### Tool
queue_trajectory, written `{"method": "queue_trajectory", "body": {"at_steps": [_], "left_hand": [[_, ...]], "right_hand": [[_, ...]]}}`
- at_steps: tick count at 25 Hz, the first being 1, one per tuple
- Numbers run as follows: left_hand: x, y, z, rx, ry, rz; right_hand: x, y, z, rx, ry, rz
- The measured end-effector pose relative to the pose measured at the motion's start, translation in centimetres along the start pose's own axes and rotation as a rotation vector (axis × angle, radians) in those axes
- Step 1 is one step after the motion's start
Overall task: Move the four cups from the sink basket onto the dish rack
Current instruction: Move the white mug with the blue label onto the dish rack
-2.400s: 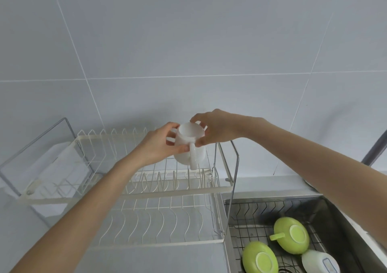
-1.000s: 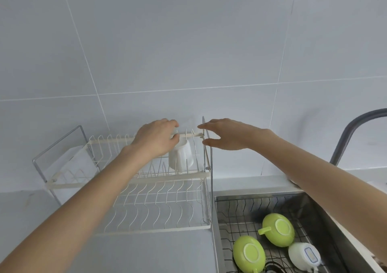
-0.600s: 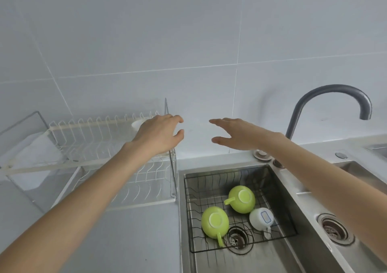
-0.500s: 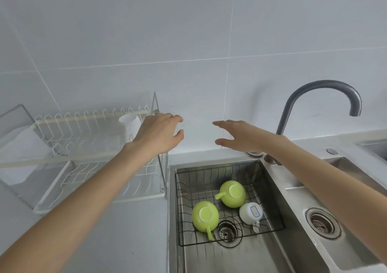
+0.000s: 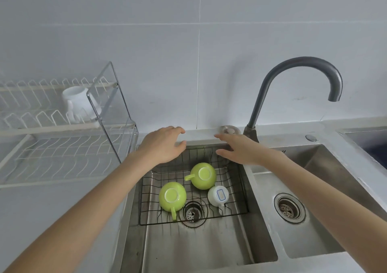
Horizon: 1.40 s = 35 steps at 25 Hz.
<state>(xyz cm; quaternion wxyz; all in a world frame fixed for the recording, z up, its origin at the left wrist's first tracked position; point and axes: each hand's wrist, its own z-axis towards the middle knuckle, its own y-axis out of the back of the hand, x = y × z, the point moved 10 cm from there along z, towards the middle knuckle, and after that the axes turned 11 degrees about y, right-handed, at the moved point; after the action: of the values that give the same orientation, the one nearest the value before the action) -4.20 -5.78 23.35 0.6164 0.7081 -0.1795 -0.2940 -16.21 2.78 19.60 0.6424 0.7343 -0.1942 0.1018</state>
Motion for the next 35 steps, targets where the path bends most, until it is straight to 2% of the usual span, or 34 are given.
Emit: {"method": "queue_trajectory", "body": {"at_steps": [10,20,27,35], "left_hand": [[-2.5,-12.5,2.7,0.287,0.072,-0.118],[-2.9,-26.4,3.4,0.578,0.233,-0.374],[-2.8,-32.3,4.0,0.632,0.237,-0.428],[-3.3,-36.2,5.0,0.662,0.230,-0.505]], "right_hand": [[-7.3,-7.9,0.1,0.138,-0.102,0.179],[-12.9,-17.2,1.5,0.162,-0.353,0.438],[-16.3,-22.8,1.9,0.167,-0.537,0.628],[-17.6,-25.2,3.3,0.129,-0.573,0.666]]}}
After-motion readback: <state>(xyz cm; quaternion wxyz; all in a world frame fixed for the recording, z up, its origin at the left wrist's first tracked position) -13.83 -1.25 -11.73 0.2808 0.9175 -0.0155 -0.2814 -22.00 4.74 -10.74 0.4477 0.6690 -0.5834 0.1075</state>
